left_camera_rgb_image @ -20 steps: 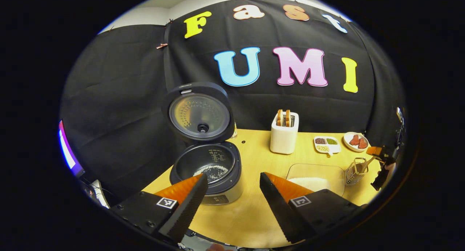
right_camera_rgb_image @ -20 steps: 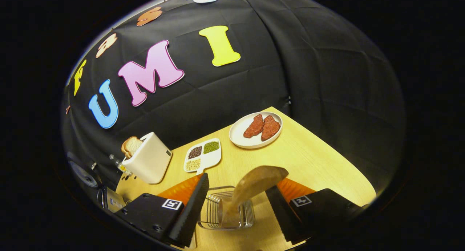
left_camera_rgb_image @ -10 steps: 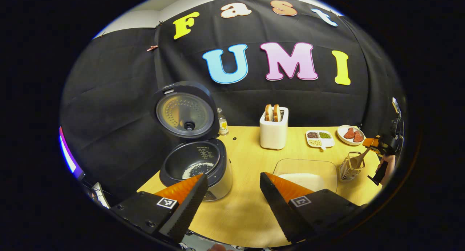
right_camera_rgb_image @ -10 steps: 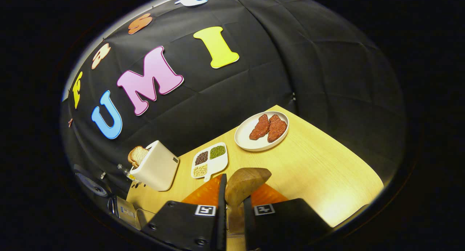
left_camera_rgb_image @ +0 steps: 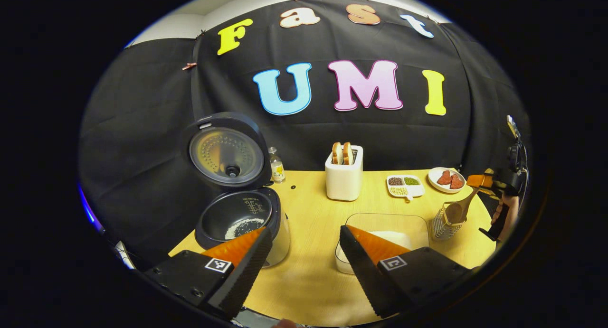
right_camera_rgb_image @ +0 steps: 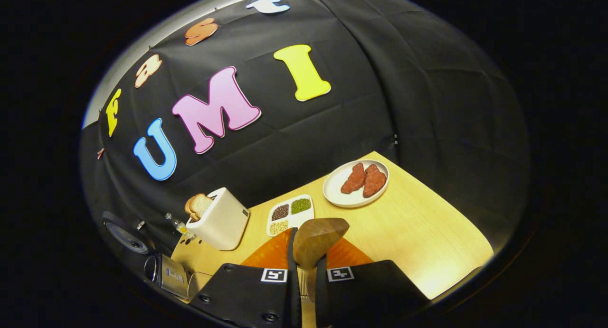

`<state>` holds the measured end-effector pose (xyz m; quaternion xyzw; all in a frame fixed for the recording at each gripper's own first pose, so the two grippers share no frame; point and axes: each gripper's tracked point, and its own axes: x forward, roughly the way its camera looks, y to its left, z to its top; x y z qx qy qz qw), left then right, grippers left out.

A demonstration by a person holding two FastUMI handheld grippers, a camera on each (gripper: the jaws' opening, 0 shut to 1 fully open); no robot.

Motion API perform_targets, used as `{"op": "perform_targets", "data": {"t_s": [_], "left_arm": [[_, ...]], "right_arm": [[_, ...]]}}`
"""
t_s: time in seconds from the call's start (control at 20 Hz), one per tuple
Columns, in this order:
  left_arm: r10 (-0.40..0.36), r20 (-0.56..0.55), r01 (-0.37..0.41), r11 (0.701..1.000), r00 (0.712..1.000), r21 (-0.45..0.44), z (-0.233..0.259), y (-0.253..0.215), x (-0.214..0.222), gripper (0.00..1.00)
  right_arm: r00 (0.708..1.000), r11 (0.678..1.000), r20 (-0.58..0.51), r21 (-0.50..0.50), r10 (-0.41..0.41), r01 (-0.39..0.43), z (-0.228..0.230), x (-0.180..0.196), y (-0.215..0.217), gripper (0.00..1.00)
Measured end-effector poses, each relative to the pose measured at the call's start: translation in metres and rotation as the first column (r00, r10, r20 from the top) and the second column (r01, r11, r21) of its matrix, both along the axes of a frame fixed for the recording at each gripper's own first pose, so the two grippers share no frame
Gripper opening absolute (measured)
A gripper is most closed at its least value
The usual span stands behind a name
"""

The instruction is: Close the left gripper, press the button to open the rice cooker; take a wooden spoon from the chopstick holder with the right hand, scoop a spoonful of rice and pour it into the rice cooker, then put the wooden spoon back into the chopstick holder.

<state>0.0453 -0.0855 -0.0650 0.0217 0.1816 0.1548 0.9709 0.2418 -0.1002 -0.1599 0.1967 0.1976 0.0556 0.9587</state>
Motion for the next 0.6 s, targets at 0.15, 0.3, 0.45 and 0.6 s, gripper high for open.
{"op": "perform_targets", "data": {"t_s": [0.15, 0.3, 0.45, 0.6], "left_arm": [[0.011, 0.024, -0.011, 1.000, 1.000, -0.023, -0.003, 0.019, -0.002, 0.97], [0.003, 0.036, -0.002, 0.999, 0.999, -0.036, -0.007, 0.039, -0.012, 0.98], [-0.018, 0.042, 0.019, 0.999, 0.999, -0.034, -0.012, 0.060, -0.022, 0.97], [-0.038, 0.035, 0.040, 0.998, 0.999, -0.039, -0.020, 0.079, -0.029, 0.97]], "right_arm": [[0.998, 1.000, 0.057, -0.024, 0.003, -0.002, 0.033, -0.002, 0.008, 0.16], [0.997, 1.000, 0.081, 0.004, 0.007, -0.007, 0.060, -0.016, 0.027, 0.16], [0.996, 1.000, 0.085, 0.003, 0.021, -0.021, 0.075, -0.033, 0.052, 0.16], [0.992, 0.998, 0.112, 0.011, 0.057, -0.058, 0.093, -0.048, 0.084, 0.16]]}}
